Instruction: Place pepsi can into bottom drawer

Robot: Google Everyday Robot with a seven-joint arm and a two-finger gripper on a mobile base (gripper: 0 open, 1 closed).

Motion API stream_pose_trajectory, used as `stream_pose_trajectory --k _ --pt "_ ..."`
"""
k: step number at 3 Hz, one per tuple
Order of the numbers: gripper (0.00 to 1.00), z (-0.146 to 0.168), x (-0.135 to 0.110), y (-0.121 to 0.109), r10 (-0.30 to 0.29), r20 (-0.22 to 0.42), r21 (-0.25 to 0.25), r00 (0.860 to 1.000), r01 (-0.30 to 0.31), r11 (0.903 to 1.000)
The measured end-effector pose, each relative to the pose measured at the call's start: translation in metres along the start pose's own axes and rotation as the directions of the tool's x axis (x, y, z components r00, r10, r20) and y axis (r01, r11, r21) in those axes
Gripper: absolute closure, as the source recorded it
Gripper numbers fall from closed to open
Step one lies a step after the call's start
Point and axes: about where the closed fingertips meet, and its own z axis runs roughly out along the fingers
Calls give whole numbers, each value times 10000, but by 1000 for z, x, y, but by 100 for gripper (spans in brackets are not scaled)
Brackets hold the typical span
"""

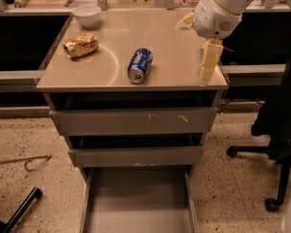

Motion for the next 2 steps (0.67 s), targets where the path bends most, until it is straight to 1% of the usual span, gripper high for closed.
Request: stream_pose_trajectory --k 1,2 --pt "0 3 -1 -12 -309 129 102 9994 307 9995" --pt "0 3 -1 -12 -309 130 102 9994 308 9995"
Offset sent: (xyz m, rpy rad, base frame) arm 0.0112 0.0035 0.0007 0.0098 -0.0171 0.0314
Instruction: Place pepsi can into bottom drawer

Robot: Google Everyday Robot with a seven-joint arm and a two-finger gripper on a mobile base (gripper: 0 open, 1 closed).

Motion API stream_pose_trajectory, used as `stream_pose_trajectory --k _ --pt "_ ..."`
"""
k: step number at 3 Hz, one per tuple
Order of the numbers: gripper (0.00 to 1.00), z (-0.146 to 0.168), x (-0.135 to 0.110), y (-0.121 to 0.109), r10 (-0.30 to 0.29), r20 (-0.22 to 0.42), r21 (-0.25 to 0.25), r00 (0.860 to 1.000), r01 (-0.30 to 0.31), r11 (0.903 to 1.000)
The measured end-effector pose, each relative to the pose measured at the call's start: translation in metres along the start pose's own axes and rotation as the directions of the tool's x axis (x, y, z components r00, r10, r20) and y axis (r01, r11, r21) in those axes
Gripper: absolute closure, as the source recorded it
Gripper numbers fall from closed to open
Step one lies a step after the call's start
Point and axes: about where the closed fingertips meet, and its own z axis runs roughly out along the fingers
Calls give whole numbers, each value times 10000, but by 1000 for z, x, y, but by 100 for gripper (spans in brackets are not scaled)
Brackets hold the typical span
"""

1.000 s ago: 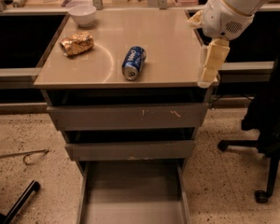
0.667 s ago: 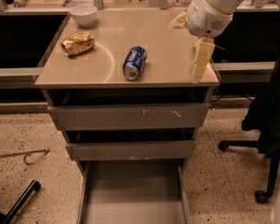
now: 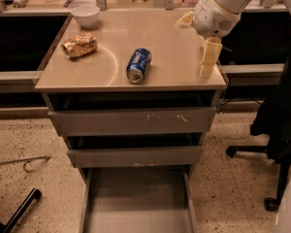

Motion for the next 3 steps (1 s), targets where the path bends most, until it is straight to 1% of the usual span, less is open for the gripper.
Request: stream_pose_trajectory --k 1,2,3 --pt "0 26 -9 -30 -596 685 465 9959 565 9973" --pt "0 67 -24 -67 -1458 1517 638 9776 1375 9884" --pt "0 102 -39 -94 -2107 2134 669 9540 2009 9773"
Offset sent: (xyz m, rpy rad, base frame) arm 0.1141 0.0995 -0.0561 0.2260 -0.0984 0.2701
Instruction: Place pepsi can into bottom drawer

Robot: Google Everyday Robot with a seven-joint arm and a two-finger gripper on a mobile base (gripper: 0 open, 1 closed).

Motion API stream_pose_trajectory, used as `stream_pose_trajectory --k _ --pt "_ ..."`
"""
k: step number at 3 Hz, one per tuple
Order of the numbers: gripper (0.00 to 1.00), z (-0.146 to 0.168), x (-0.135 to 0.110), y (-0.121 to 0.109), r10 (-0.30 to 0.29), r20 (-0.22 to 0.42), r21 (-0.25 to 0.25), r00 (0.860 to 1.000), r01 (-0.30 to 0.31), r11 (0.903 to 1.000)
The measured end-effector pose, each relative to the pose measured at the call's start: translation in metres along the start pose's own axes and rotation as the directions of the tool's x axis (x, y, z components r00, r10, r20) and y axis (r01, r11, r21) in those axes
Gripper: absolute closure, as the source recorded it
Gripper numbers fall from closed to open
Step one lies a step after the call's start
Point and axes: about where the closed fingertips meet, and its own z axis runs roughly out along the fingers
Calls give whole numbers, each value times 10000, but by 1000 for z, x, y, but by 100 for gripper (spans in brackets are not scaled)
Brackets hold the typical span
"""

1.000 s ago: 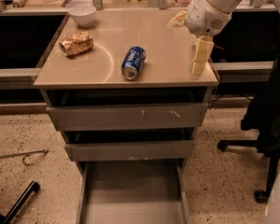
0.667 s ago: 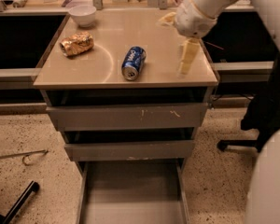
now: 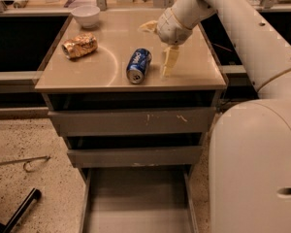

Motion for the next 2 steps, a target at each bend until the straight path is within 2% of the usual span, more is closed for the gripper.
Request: stream_pose_trajectory --k 1,2 --pt "0 0 0 0 0 0 -1 10000 0 10000" --pt "0 10 -2 -4 -77 117 -265 9999 80 9996"
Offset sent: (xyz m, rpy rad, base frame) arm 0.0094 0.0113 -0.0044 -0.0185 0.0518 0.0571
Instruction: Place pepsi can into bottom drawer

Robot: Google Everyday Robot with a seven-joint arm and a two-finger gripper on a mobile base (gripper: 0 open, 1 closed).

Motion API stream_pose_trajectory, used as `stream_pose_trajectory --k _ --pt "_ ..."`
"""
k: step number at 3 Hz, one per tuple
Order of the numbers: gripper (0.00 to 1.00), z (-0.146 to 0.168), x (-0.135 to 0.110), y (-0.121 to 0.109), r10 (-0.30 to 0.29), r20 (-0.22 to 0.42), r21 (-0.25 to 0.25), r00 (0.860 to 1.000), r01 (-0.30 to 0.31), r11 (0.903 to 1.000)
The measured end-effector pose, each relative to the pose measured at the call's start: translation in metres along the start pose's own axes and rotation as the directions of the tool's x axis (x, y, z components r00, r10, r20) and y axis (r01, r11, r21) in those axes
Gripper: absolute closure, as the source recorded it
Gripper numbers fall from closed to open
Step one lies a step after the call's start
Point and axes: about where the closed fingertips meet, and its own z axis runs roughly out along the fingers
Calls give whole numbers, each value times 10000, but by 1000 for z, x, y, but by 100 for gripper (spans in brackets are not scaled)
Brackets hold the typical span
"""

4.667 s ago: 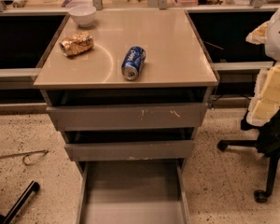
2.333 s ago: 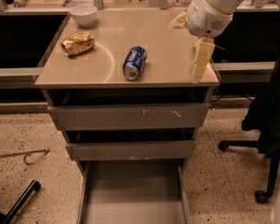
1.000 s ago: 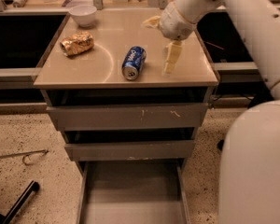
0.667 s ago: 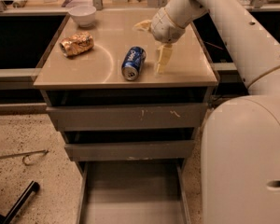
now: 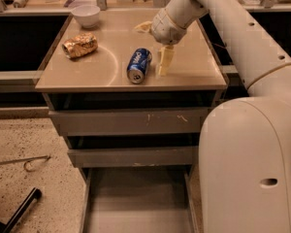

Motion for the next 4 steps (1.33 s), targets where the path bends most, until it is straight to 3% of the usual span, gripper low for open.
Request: stream_pose_trajectory --k 2,3,4 --pt "0 47 -18 -22 -417 812 -887 9958 488 9949" --pt "9 67 -23 -31 -454 1120 -1036 9927 571 9930" --pt "25 73 -24 -41 -460 1148 -717 9923 545 9959"
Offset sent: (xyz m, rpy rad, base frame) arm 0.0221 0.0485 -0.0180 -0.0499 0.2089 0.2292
